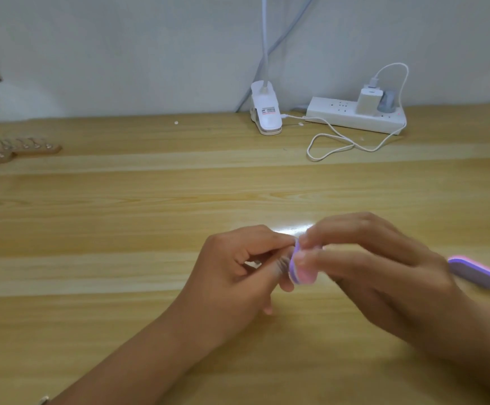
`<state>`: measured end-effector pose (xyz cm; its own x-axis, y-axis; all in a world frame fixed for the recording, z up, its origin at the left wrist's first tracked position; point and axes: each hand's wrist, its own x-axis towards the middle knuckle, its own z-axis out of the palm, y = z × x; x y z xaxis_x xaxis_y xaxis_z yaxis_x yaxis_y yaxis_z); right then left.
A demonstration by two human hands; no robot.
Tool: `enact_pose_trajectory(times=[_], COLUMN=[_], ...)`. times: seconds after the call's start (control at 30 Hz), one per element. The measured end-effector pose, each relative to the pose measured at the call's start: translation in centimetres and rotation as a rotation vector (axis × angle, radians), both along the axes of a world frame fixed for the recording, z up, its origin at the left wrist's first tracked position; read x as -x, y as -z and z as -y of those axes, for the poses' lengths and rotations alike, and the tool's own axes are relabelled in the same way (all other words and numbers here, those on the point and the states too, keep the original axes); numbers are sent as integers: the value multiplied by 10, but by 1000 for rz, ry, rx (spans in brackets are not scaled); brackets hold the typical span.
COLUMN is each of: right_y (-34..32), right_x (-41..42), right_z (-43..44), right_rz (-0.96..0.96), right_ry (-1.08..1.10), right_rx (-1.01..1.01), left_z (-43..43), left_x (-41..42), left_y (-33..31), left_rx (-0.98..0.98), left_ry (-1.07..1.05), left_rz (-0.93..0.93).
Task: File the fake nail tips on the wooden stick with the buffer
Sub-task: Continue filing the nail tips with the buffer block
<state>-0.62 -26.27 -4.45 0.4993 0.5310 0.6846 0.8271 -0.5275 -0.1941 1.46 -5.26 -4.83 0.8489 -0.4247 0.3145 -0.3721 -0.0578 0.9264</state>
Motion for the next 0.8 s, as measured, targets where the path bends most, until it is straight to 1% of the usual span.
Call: enact_pose_trajectory(times=[0.07,0.17,0.23,0.3,0.37,0.43,0.5,0.6,0.7,0.8], right_y=[-1,-2,2,3,0,-2,-1,1,-2,2], right_x=[-1,-6,-2,2,-2,-6,-2,2,-5,-1], right_z=[2,8,2,-2,4,8,2,-2,6,-1], right_rz=[15,1,14,55,50,29,36,83,56,73], right_ry=[5,80,41,-11,34,98,73,4,94,54], right_rx=[28,-17,-24,23,41,10,4,63,27,20], left_z=[1,1,1,0,-1,-1,-1,0,0,1], left_x=[0,0,1,0,0,-1,-1,-1,-2,-2], left_y=[0,-2,-3,-5,-5,-6,-7,-7,-7,-8], left_rx=[2,19,33,46,63,81,82,73,90,95], left_ry=[0,11,30,47,58,62,70,80,72,88], left_rz=[-20,-73,-100,-115,-148,-185,-190,-178,-210,-214])
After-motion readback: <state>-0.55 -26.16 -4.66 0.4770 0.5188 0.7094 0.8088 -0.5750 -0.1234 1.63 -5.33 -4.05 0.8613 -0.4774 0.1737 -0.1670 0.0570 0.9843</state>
